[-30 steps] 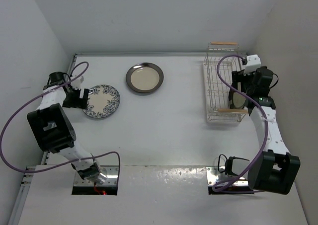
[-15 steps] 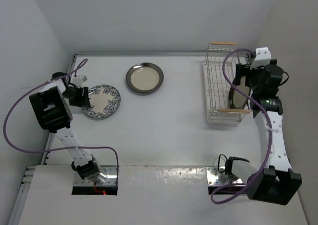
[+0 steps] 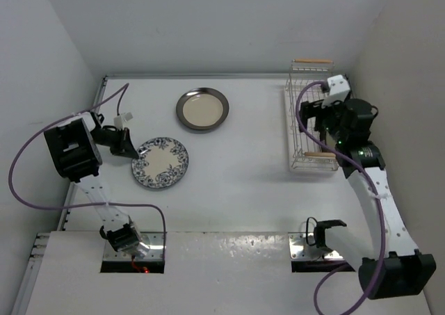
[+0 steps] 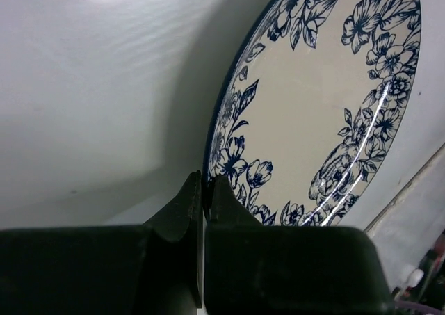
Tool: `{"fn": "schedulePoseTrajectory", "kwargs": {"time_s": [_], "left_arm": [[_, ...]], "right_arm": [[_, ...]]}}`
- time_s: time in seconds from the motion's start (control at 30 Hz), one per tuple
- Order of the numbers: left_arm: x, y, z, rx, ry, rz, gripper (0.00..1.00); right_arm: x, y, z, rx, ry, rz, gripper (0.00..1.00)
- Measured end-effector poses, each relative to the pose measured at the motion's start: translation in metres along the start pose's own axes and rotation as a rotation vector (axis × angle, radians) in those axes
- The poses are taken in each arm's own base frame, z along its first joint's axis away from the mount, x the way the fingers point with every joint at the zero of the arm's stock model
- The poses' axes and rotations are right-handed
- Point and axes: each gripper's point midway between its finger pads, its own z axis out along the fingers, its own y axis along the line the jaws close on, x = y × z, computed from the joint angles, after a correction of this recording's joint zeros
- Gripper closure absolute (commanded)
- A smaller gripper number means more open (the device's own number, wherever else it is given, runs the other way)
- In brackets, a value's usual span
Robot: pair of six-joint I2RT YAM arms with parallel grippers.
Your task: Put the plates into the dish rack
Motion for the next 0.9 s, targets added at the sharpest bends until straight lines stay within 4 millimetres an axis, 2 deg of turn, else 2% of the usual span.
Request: {"fn": "schedulePoseTrajectory", "kwargs": {"time_s": [0.07,0.2,0.27,0.33,0.4,0.53,0.67,0.77,0.87,0.9], "left_arm": [[0.006,-0.014,0.000,0.009,0.016,0.072,1.00],[0.007,-0.079,-0.008,0.029,0.030,0.328,1.00],[-0.001,-0.114,-0.013,0.007,0.020,0.503,1.00],[-0.009,-0.146,-0.014,0.000,-0.003,0.656,1.00],[-0.010,-0.169,-0.016,0.000,-0.020,0.751,1.00],[-0.008,-0.190,-0.014,0.005,-0.022,0.828,1.00],[-0.004,-0.195,-0.008,0.013,-0.006,0.851,1.00],[-0.002,-0.200,-0.006,0.020,-0.001,0.869,1.00],[-0.001,-0.205,-0.006,0.025,-0.006,0.884,1.00],[0.000,-0.206,-0.006,0.026,-0.007,0.885,1.00]], "right_arm": [[0.009,0.043,0.006,-0.131,0.034,0.019,0.05],[0.034,0.139,0.014,-0.403,0.118,0.061,0.05],[0.055,0.189,0.017,-0.532,0.185,0.100,0.00],[0.077,0.229,0.023,-0.621,0.258,0.127,0.00],[0.102,0.261,0.030,-0.677,0.330,0.143,0.00],[0.144,0.308,0.033,-0.762,0.459,0.163,0.03],[0.155,0.344,0.038,-0.844,0.481,0.227,0.14],[0.159,0.368,0.047,-0.889,0.483,0.311,0.27],[0.168,0.385,0.058,-0.913,0.506,0.393,0.54],[0.172,0.390,0.060,-0.923,0.515,0.418,0.72]]}}
